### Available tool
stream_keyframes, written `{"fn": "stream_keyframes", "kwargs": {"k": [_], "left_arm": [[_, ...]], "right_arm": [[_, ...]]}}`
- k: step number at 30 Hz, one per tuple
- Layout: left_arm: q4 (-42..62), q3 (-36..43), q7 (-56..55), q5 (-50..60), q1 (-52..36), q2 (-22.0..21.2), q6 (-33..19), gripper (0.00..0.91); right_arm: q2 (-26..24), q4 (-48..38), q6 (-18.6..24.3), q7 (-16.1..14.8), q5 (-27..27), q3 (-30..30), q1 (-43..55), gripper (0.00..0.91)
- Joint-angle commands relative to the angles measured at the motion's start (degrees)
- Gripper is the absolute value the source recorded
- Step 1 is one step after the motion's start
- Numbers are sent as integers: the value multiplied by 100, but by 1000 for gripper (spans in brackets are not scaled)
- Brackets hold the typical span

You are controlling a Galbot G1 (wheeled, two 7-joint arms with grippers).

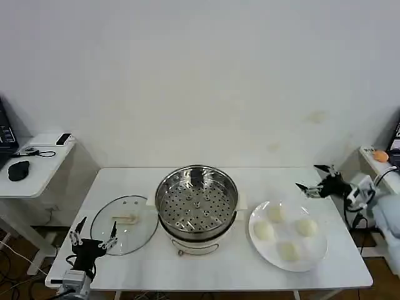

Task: Take steamed baozi put them in steamer then cover it.

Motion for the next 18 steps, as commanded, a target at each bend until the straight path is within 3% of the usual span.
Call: {"fn": "stream_keyframes", "kwargs": {"k": [1, 8, 13, 18], "left_arm": [[-6, 2, 14, 2, 2, 11, 4, 907], [-89, -101, 59, -80, -18, -6, 151, 907], [-103, -193, 120, -101, -35, -20, 160, 907], [-183, -326, 183, -129, -5, -63, 187, 907]], "right_arm": [[-457, -810, 397, -1649, -1008, -1184, 1517, 907], [-435, -1139, 573, -1944, -1472, -3165, 2748, 907], [-71, -1430, 589, -2032, -1687, -4033, 3195, 907], [393, -1868, 923, -1897, -2467, -4513, 3327, 907]]}}
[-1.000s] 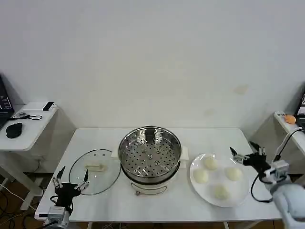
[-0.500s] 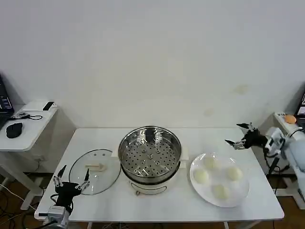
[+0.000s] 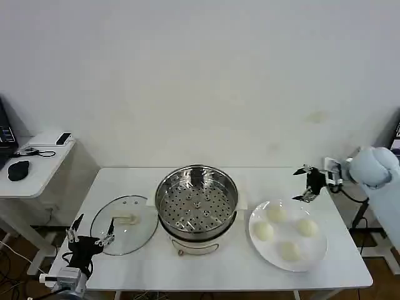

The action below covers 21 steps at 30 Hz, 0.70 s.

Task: Take steamed baozi put them in steamer then cover it.

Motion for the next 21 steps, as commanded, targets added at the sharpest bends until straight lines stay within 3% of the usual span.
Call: {"fn": "stream_keyframes", "kwargs": {"k": [1, 13, 21], "left_arm": [[-36, -100, 25, -18, 24, -4, 33, 907], [-5, -163, 73, -9, 17, 9, 55, 907], [-1, -174, 67, 2, 38, -1, 54, 907]], "right_arm": [[306, -550, 287, -341, -793, -1185, 758, 907], [792, -946, 318, -153, -1242, -800, 185, 907], [905, -1042, 212, 22, -1265, -611, -81, 907]]}}
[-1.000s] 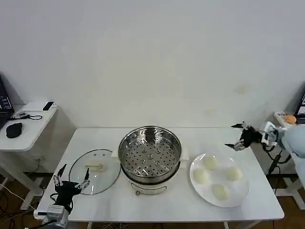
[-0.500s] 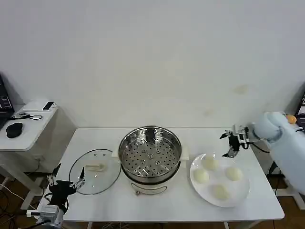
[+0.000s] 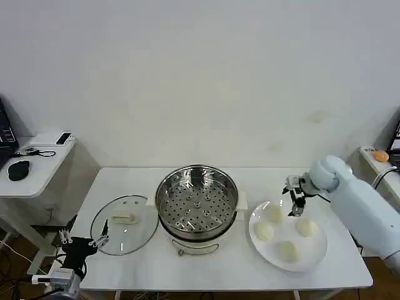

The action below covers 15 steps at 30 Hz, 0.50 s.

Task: Take steamed baozi put them in steamer then cover it.

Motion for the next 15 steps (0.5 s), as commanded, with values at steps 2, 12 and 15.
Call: {"fn": "stream_keyframes", "kwargs": {"k": [2, 12, 15], "left_arm": [[4, -11, -1, 2, 10, -12, 6, 907], [64, 25, -19, 45, 44, -43, -13, 907], [85, 78, -33, 62, 60, -63, -21, 907]], "right_arm": [[148, -189, 27, 47, -216, -42, -75, 907], [334, -369, -37, 406, -159, 48, -191, 907], [381, -412, -55, 467, -151, 77, -216, 907]]}}
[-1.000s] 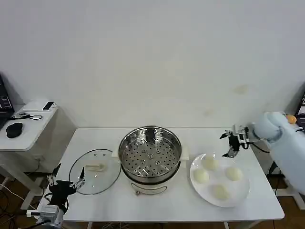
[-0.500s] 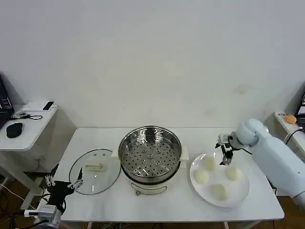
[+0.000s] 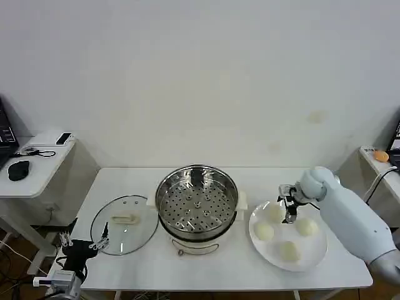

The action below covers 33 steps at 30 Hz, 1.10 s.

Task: Take steamed baozi put them in steamer then cover it.

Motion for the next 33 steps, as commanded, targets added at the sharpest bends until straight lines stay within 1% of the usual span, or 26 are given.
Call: {"fn": "stream_keyframes", "kwargs": {"k": [1, 5, 6, 8, 10, 20, 22, 24, 29, 32, 33], "left_arm": [[7, 19, -4, 13, 5, -7, -2, 907], [38, 66, -8, 50, 8, -15, -9, 907], [41, 72, -10, 51, 7, -18, -9, 907], [53, 82, -13, 59, 8, -21, -10, 907], [68, 102, -17, 64, 12, -15, -11, 907], [109, 111, -18, 69, -10, -11, -15, 907], [125, 123, -17, 71, -15, -12, -15, 907], [141, 138, -14, 74, -22, -4, -16, 907], [160, 146, -9, 75, -51, 2, -14, 907], [181, 167, -10, 77, -58, 13, -14, 907], [186, 174, -10, 78, -59, 14, -14, 907]], "right_arm": [[69, -66, -13, 121, -47, 11, -56, 907], [99, -132, -11, 143, -27, 29, -26, 907], [100, -123, -21, 142, 8, 31, -27, 776], [103, -95, -48, 120, 33, 36, -34, 443], [107, -95, -69, 112, 61, 37, -32, 423], [92, -142, -84, 73, 84, 40, -7, 423], [84, -147, -93, 98, 119, 46, 4, 393], [67, -141, -96, 87, 124, 50, 25, 383], [41, -121, -111, 78, 166, 71, 54, 383], [-54, 17, -136, 21, 280, 76, 139, 393], [-96, 89, -140, 4, 307, 40, 201, 383]]}}
